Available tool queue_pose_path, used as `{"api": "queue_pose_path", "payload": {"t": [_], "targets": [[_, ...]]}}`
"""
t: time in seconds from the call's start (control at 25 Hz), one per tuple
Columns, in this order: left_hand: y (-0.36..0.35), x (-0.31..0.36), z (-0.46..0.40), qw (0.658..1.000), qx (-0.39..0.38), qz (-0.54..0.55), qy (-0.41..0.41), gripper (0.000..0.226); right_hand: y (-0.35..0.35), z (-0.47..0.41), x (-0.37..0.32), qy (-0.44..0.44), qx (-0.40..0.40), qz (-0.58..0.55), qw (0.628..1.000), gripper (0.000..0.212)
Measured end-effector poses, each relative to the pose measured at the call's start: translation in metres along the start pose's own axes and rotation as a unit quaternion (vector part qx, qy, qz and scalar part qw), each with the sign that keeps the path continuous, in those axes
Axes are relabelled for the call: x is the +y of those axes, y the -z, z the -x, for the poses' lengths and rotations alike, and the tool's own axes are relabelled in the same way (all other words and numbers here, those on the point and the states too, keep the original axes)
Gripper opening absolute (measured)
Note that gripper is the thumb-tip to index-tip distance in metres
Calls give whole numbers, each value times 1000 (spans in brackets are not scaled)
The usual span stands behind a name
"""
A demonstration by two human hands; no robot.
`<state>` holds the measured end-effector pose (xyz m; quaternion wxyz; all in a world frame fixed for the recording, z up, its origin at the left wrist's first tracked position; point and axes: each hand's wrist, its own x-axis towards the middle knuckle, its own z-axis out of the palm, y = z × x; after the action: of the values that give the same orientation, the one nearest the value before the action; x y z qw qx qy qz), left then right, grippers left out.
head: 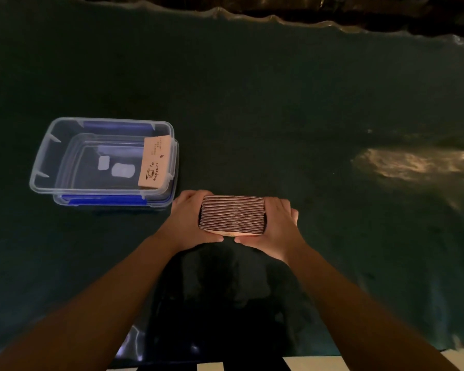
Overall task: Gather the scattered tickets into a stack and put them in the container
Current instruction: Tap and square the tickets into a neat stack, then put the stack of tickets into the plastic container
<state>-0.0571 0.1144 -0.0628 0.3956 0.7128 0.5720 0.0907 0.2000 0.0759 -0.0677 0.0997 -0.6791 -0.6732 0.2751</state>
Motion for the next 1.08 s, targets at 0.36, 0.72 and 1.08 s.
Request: {"api": "queue_pose_path", "payload": {"t": [0.36, 0.72, 1.08], "targets": [[-2, -5, -2, 1000, -7, -5, 5, 101, -7, 0, 4, 5, -21, -29, 999, 100], [14, 3, 11, 982, -60, 177, -12, 90, 8, 11, -8, -40, -78, -162, 983, 93], [101, 34, 36, 898, -37, 438, 2, 83, 69, 5, -91, -28, -97, -397, 912, 131]]}}
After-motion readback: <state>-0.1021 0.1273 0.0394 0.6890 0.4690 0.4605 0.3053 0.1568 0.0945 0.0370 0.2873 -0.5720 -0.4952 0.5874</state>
